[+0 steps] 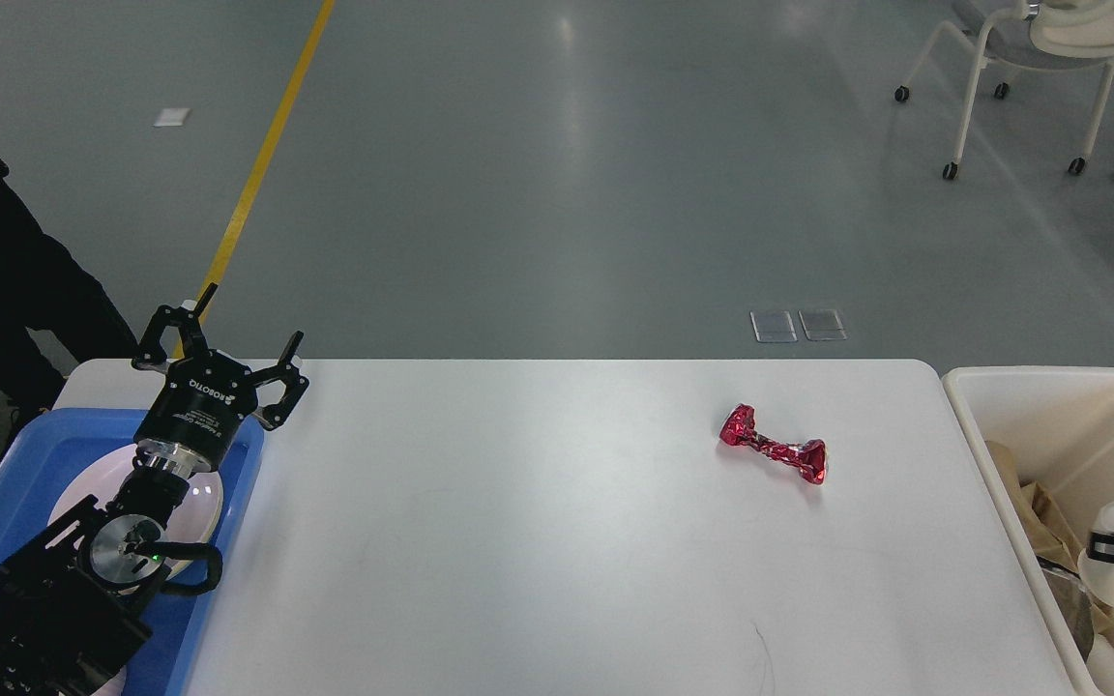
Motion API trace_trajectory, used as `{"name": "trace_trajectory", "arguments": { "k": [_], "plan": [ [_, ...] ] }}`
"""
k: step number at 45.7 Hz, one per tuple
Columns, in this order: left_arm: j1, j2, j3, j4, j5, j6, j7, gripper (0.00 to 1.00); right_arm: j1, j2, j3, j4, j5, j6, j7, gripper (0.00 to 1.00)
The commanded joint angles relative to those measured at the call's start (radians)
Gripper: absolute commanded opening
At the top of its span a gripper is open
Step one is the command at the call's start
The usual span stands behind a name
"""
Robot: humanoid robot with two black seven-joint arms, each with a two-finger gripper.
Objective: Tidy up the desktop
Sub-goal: 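Drop the white cup into the white bin and raise the gripper, then lower the right gripper onto the red toy dumbbell and grasp it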
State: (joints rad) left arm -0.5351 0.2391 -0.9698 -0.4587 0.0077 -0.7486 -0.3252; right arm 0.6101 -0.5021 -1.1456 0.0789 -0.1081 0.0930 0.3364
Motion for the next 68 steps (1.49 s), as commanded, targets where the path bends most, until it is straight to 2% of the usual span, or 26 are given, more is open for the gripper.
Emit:
{"name": "trace_trajectory", "arguments": {
  "k": [1,7,11,15,18,22,27,32,34,37,42,49,60,64,67,68],
  "plan": [
    [0.0,0.0,-0.001,0.0,0.0,0.0,0.0,1.0,0.008,-0.007,0.01,0.001,0.001,-0.01,0.0,1.0],
    [0.0,0.0,-0.001,0.0,0.0,0.0,0.0,1.0,0.023,-0.009,0.012,0.016,-0.001,-0.003,0.003,1.0],
    [0.0,0.0,-0.001,0.0,0.0,0.0,0.0,1.0,0.111,-0.036,0.009,0.093,-0.001,0.007,0.009,1.0],
    [0.0,0.0,-0.001,0.0,0.0,0.0,0.0,1.0,0.316,-0.136,-0.011,0.312,-0.022,0.013,0.01,1.0],
    [0.0,0.0,-0.001,0.0,0.0,0.0,0.0,1.0,0.616,-0.228,-0.08,0.563,-0.088,0.033,0.004,1.0],
    [0.0,0.0,-0.001,0.0,0.0,0.0,0.0,1.0,1.145,-0.276,-0.284,0.887,-0.309,0.195,0.003,1.0],
    [0.0,0.0,-0.001,0.0,0.0,0.0,0.0,1.0,1.731,-0.231,-0.401,1.206,-0.41,0.462,0.007,1.0],
    [0.0,0.0,-0.001,0.0,0.0,0.0,0.0,1.0,2.065,-0.135,-0.33,1.312,-0.413,0.788,0.024,1.0],
    [0.0,0.0,0.0,0.0,0.0,0.0,0.0,1.0,2.132,-0.125,-0.24,1.311,-0.413,0.867,0.027,1.0],
    [0.0,0.0,0.0,0.0,0.0,0.0,0.0,1.0,2.151,-0.122,-0.094,1.305,-0.413,0.867,0.027,1.0],
    [0.0,0.0,0.0,0.0,0.0,0.0,0.0,1.0,2.162,-0.104,0.024,1.28,-0.412,0.867,0.026,1.0],
    [0.0,0.0,0.0,0.0,0.0,0.0,0.0,1.0,2.124,-0.038,0.046,1.28,-0.412,0.867,0.02,1.0],
    [0.0,0.0,0.0,0.0,0.0,0.0,0.0,1.0,1.946,0.027,0.037,1.239,-0.415,0.867,0.015,1.0],
    [0.0,0.0,0.0,0.0,0.0,0.0,0.0,1.0,1.829,0.039,0.041,1.202,-0.415,0.866,0.013,1.0],
    [0.0,0.0,0.0,0.0,0.0,0.0,0.0,1.0,1.688,0.072,0.034,1.182,-0.415,0.678,0.013,1.0],
    [0.0,0.0,0.0,0.0,0.0,0.0,0.0,1.0,1.607,0.094,0.024,1.171,-0.413,0.572,0.013,1.0]
  ]
}}
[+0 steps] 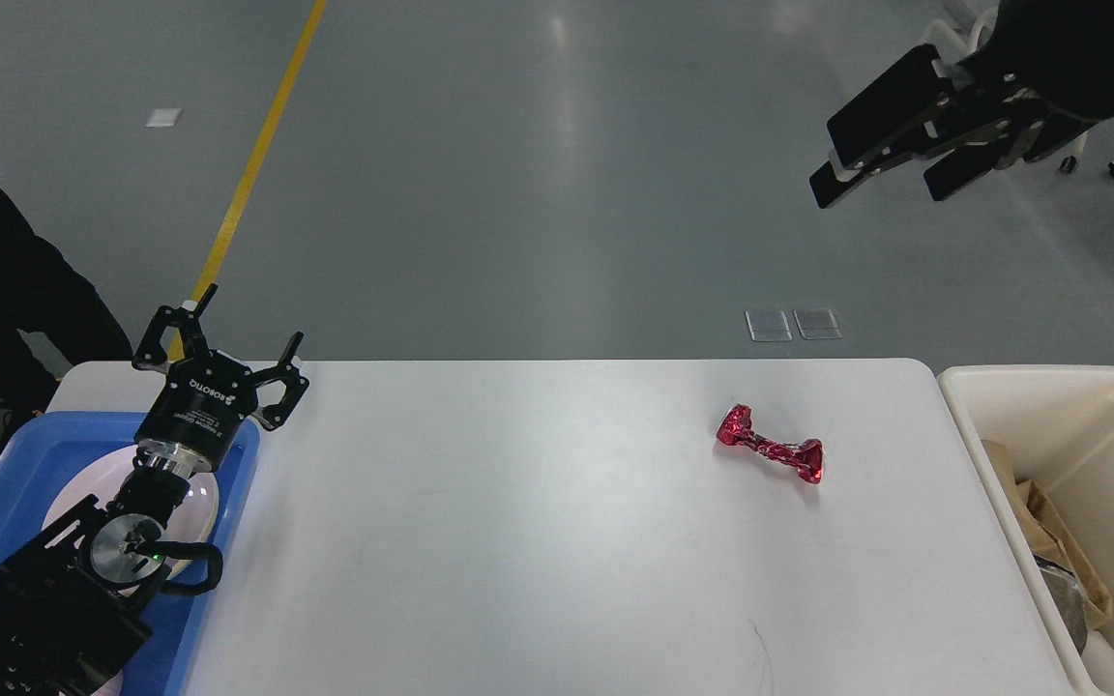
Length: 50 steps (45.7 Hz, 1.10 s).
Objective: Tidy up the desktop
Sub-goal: 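Lower the right gripper onto the red toy dumbbell and grasp it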
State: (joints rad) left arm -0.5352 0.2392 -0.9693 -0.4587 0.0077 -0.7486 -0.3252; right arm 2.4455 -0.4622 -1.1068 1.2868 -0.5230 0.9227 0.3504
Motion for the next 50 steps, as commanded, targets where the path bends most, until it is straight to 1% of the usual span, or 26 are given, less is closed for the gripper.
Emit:
{"name": "trace_trajectory", "arguments": {
  "k": [1,5,7,8,9,11,13,17,19,22,37,47,50],
  "plan": [
    [0.0,0.0,0.0,0.0,0.0,0.0,0.0,1.0,-0.285,0.071,-0.019,-0.049,0.001,-0.333,-0.001,1.0],
    [0.0,0.0,0.0,0.0,0.0,0.0,0.0,1.0,-0.53,0.135,-0.027,-0.116,0.006,-0.608,0.001,1.0],
    [0.0,0.0,0.0,0.0,0.0,0.0,0.0,1.0,-0.656,0.18,-0.03,-0.165,0.005,-0.712,0.001,1.0],
    [0.0,0.0,0.0,0.0,0.0,0.0,0.0,1.0,-0.781,0.236,-0.033,-0.237,0.003,-0.793,0.001,1.0],
    [0.0,0.0,0.0,0.0,0.0,0.0,0.0,1.0,-0.842,0.267,-0.034,-0.283,0.001,-0.827,0.001,1.0],
    [0.0,0.0,0.0,0.0,0.0,0.0,0.0,1.0,-0.952,0.321,-0.036,-0.384,-0.003,-0.864,0.002,1.0],
    [0.0,0.0,0.0,0.0,0.0,0.0,0.0,1.0,-1.046,0.352,-0.039,-0.487,-0.008,-0.886,0.004,1.0],
    [0.0,0.0,0.0,0.0,0.0,0.0,0.0,1.0,-1.203,0.362,-0.044,-0.67,-0.029,-0.907,0.004,1.0],
    [0.0,0.0,0.0,0.0,0.0,0.0,0.0,1.0,-1.256,0.37,-0.041,-0.759,-0.04,-0.924,0.004,1.0],
    [0.0,0.0,0.0,0.0,0.0,0.0,0.0,1.0,-1.307,0.39,-0.041,-0.84,-0.048,-0.944,0.004,1.0],
    [0.0,0.0,0.0,0.0,0.0,0.0,0.0,1.0,-1.401,0.389,-0.031,-0.892,-0.046,-0.958,0.002,1.0],
    [0.0,0.0,0.0,0.0,0.0,0.0,0.0,1.0,-1.479,0.398,-0.021,-0.98,-0.045,-1.022,0.001,1.0],
    [0.0,0.0,0.0,0.0,0.0,0.0,0.0,1.0,-1.488,0.399,-0.019,-0.994,-0.045,-1.027,-0.011,0.99]
  ]
}}
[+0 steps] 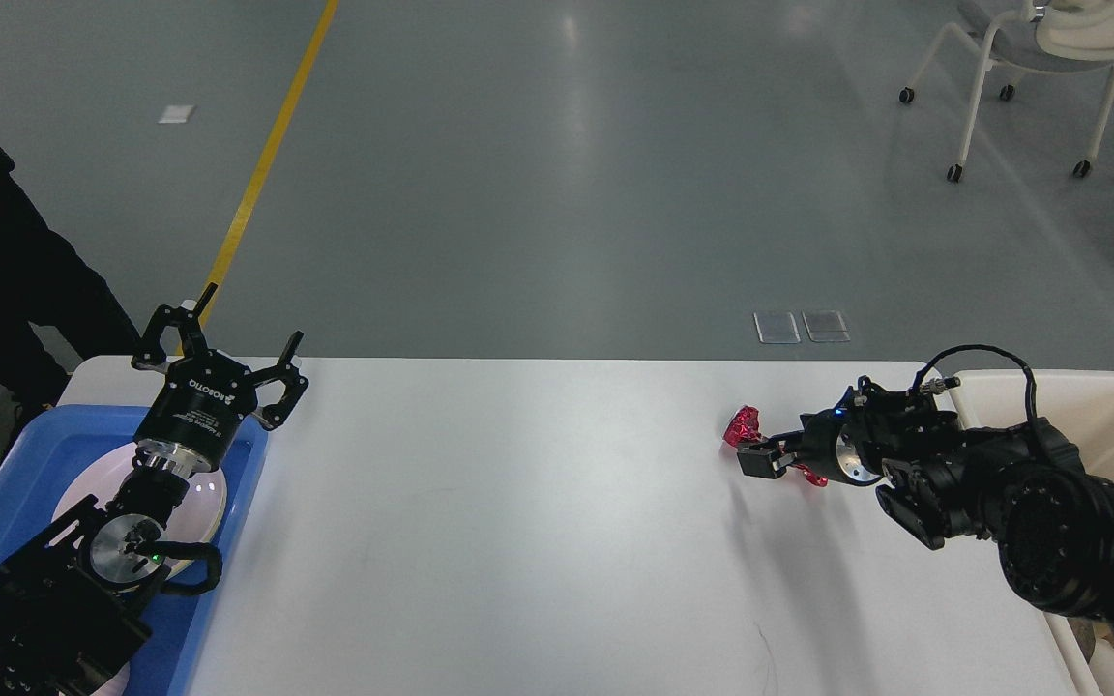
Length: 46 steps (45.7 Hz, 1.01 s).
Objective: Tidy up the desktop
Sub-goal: 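Lower the right gripper onto the red toy dumbbell and grasp it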
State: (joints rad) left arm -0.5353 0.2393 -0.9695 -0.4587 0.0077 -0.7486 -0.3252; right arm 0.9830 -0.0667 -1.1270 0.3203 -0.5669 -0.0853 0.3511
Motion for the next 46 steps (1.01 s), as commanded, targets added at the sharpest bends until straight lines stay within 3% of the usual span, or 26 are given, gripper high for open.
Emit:
{"name": "trace_trajectory", "arguments": {
  "k": [1,14,23,29,34,39,46],
  "plan": [
    [0.0,0.0,0.0,0.0,0.0,0.0,0.0,1.0,-0.029,0.005,0.001,-0.03,0.001,-0.021,-0.018,0.98],
    [0.0,0.0,0.0,0.0,0.0,0.0,0.0,1.0,-0.06,0.03,0.003,-0.044,0.009,-0.047,-0.038,0.88],
    [0.0,0.0,0.0,0.0,0.0,0.0,0.0,1.0,-0.076,0.05,-0.002,-0.046,0.007,-0.048,-0.107,0.77],
    [0.0,0.0,0.0,0.0,0.0,0.0,0.0,1.0,-0.08,0.051,-0.005,-0.047,0.001,-0.047,-0.119,0.47],
    [0.0,0.0,0.0,0.0,0.0,0.0,0.0,1.0,-0.081,0.05,-0.007,-0.061,-0.002,-0.047,-0.119,0.39],
    [0.0,0.0,0.0,0.0,0.0,0.0,0.0,1.0,-0.08,0.045,-0.008,-0.061,-0.001,-0.047,-0.119,0.02],
    [0.0,0.0,0.0,0.0,0.0,0.0,0.0,1.0,-0.075,0.041,-0.008,-0.055,0.001,-0.048,-0.115,0.0]
  ]
}}
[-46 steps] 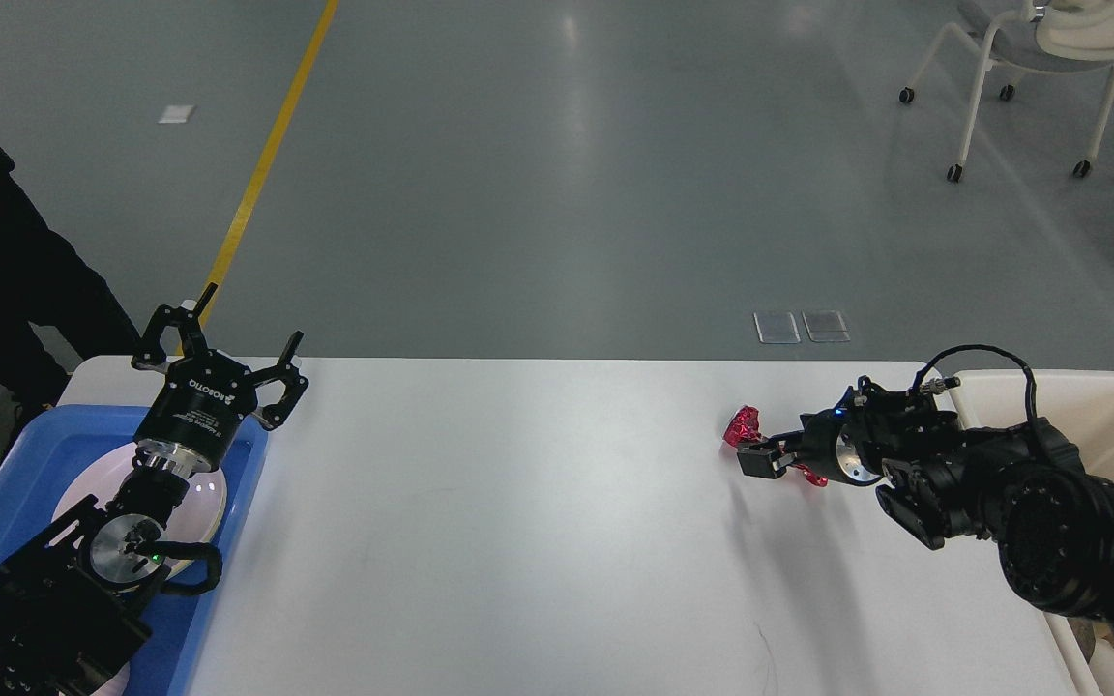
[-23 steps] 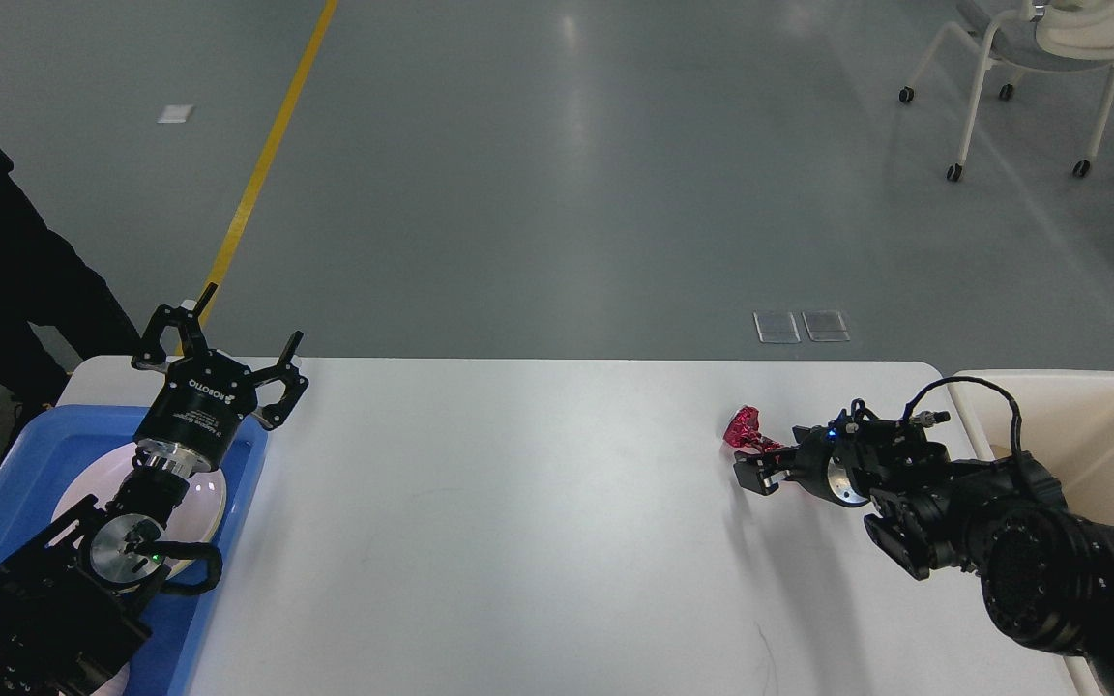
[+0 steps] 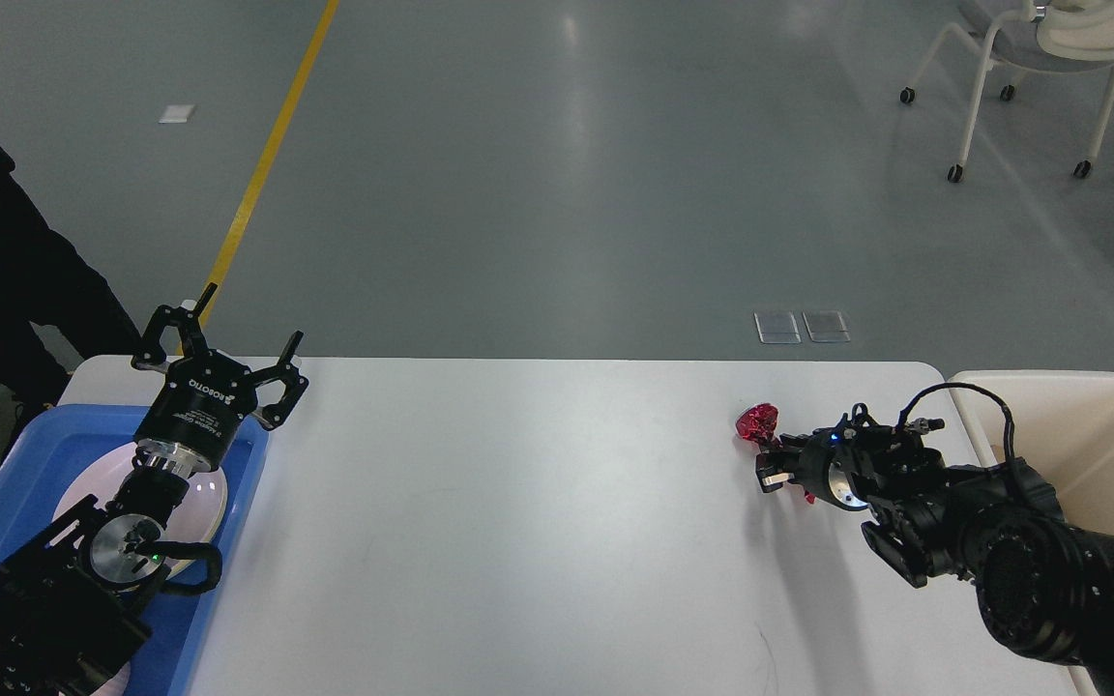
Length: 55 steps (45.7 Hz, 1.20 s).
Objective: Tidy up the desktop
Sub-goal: 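Lift the red toy dumbbell and drop it into the white bin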
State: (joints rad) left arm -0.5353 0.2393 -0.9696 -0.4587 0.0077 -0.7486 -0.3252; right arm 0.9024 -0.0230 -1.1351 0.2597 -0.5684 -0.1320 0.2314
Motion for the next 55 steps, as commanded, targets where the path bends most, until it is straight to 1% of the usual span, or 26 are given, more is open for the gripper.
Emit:
{"name": "trace_trajectory", "arguments": {
  "k": [1,7,12,15,17,18,19,21,23,24,26,27,29,30,33,35,38,44,48,51,52,54,55],
  "plan": [
    [0.0,0.0,0.0,0.0,0.0,0.0,0.0,1.0,0.006,-0.005,0.0,0.007,0.002,-0.006,0.006,0.0],
    [0.0,0.0,0.0,0.0,0.0,0.0,0.0,1.0,0.016,-0.003,0.002,0.016,0.007,-0.023,0.009,0.0],
    [0.0,0.0,0.0,0.0,0.0,0.0,0.0,1.0,0.104,-0.021,-0.011,0.075,0.01,-0.02,0.014,0.0],
    [0.0,0.0,0.0,0.0,0.0,0.0,0.0,1.0,0.225,-0.104,-0.017,0.176,0.013,0.0,0.014,0.0],
    [0.0,0.0,-0.001,0.0,0.0,0.0,0.0,1.0,0.346,-0.179,-0.028,0.306,0.015,0.038,0.016,0.0],
    [0.0,0.0,-0.001,0.0,0.0,0.0,0.0,1.0,0.425,-0.217,-0.037,0.384,0.015,0.073,0.019,0.0],
    [0.0,0.0,-0.001,0.0,0.0,0.0,0.0,1.0,0.513,-0.256,-0.049,0.468,0.015,0.118,0.025,0.0],
    [0.0,0.0,-0.001,0.0,0.0,0.0,0.0,1.0,0.697,-0.328,-0.086,0.626,0.015,0.24,0.045,0.0],
    [0.0,0.0,-0.001,0.0,0.0,0.0,0.0,1.0,0.884,-0.395,-0.107,0.757,0.015,0.407,0.086,0.0],
    [0.0,0.0,-0.001,0.0,0.0,0.0,0.0,1.0,0.98,-0.419,-0.117,0.809,0.015,0.511,0.113,0.0],
    [0.0,0.0,-0.001,0.0,0.0,0.0,0.0,1.0,1.166,-0.455,-0.12,0.88,0.015,0.726,0.169,0.0],
    [0.0,0.0,-0.001,0.0,0.0,0.0,0.0,1.0,1.285,-0.469,-0.117,0.901,0.013,0.876,0.204,0.0],
    [0.0,0.0,-0.001,0.0,0.0,0.0,0.0,1.0,1.429,-0.483,-0.114,0.908,0.012,1.05,0.247,0.0],
    [0.0,0.0,-0.001,0.0,0.0,0.0,0.0,1.0,1.487,-0.491,-0.109,0.908,0.012,1.092,0.267,0.0],
    [0.0,0.0,-0.001,0.0,0.0,0.0,0.0,1.0,1.602,-0.532,-0.101,0.908,0.004,1.092,0.315,0.0],
    [0.0,0.0,-0.001,0.0,0.0,0.0,0.0,1.0,1.648,-0.544,-0.106,0.908,-0.013,1.092,0.325,0.0],
    [0.0,0.0,-0.001,0.0,0.0,0.0,0.0,1.0,1.688,-0.554,-0.115,0.908,-0.089,1.092,0.327,0.0],
    [0.0,0.0,-0.001,0.0,0.0,0.0,0.0,1.0,1.693,-0.595,-0.147,0.903,-0.188,1.092,0.325,0.0],
    [0.0,0.0,-0.001,0.0,0.0,0.0,0.0,1.0,1.666,-0.618,-0.192,0.877,-0.228,1.092,0.319,0.0],
    [0.0,0.0,0.0,0.0,0.0,0.0,0.0,1.0,1.582,-0.658,-0.242,0.816,-0.281,1.092,0.319,0.0],
    [0.0,0.0,0.0,0.0,0.0,0.0,0.0,1.0,1.534,-0.675,-0.258,0.788,-0.291,1.063,0.318,0.0],
    [0.0,0.0,0.0,0.0,0.0,0.0,0.0,1.0,1.405,-0.716,-0.281,0.718,-0.306,0.953,0.318,0.0],
    [0.0,0.0,0.0,0.0,0.0,0.0,0.0,1.0,1.245,-0.754,-0.284,0.617,-0.301,0.831,0.316,0.0]
  ]
}}
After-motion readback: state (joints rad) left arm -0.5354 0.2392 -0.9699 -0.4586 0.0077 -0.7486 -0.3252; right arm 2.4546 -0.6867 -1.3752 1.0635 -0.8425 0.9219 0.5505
